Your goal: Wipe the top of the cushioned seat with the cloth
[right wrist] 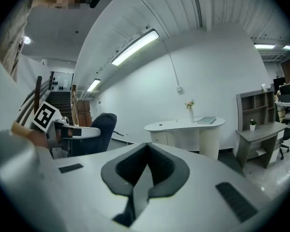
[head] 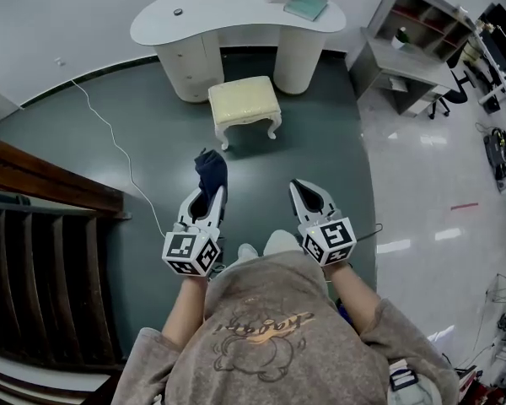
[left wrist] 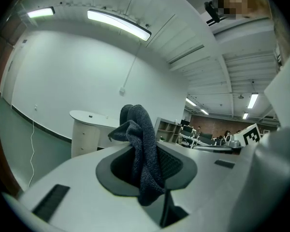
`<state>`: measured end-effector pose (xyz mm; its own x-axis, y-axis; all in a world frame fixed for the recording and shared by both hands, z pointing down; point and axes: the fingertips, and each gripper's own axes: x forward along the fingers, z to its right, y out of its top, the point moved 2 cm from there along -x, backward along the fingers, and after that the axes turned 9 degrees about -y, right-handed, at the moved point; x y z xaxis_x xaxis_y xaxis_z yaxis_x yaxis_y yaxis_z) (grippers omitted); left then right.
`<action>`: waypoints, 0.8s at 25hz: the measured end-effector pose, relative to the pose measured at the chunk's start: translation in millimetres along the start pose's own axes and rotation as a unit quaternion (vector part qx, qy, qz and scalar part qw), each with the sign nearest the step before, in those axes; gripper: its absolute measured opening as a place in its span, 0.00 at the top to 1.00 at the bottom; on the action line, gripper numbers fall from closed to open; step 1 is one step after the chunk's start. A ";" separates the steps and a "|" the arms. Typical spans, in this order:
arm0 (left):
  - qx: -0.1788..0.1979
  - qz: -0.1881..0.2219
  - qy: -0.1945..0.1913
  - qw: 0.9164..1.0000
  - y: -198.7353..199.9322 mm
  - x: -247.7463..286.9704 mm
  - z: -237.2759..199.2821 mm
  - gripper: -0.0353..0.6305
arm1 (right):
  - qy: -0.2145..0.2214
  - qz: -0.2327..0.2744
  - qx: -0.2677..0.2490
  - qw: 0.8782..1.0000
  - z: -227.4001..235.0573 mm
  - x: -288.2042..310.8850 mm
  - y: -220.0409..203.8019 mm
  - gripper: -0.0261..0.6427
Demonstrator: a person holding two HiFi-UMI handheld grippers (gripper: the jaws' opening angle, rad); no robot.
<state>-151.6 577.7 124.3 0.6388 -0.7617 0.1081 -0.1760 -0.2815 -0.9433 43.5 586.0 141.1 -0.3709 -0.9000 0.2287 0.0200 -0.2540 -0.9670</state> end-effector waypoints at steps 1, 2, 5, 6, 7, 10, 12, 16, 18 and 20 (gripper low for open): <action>0.001 0.000 -0.003 1.000 0.9 0.1 -3.2 0.80 | -0.004 0.001 -0.001 1.000 -1.9 2.2 -0.5 0.96; 0.002 -0.001 -0.005 1.000 2.0 0.6 -6.2 0.80 | -0.008 0.001 -0.002 1.000 -3.4 4.6 -0.5 0.96; 0.005 -0.003 -0.011 1.000 3.4 3.1 -14.5 0.80 | -0.018 0.002 -0.001 1.000 -5.3 12.8 -0.7 0.96; 0.004 -0.002 -0.012 1.000 3.8 4.4 -17.7 0.80 | -0.020 0.002 0.001 1.000 -5.3 16.2 -0.8 0.96; 0.004 -0.002 -0.013 1.000 4.5 5.9 -21.2 0.80 | -0.022 0.002 0.003 1.000 -5.1 19.8 -0.6 0.96; 0.006 0.001 -0.012 1.000 8.3 13.0 -32.5 0.80 | -0.023 0.003 0.007 1.000 -3.6 31.5 1.6 0.96; 0.007 0.002 -0.010 1.000 11.8 21.3 -39.1 0.80 | -0.022 0.003 0.008 1.000 -0.2 40.4 4.0 0.96; 0.008 0.006 -0.009 1.000 19.1 44.3 -55.9 0.80 | -0.019 0.001 0.014 1.000 10.9 67.7 5.7 0.96; 0.009 0.009 -0.008 1.000 24.8 57.4 -67.3 0.80 | -0.017 0.001 0.015 1.000 17.8 84.8 8.2 0.96; 0.009 0.011 -0.004 1.000 31.1 71.5 -79.7 0.80 | -0.016 0.001 0.015 1.000 27.1 102.2 12.8 0.96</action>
<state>-171.1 468.0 127.7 0.6409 -0.7630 0.0839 -0.1771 -0.2534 -0.9510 31.0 481.2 155.2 -0.3404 -0.9115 0.2308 0.0483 -0.2621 -0.9638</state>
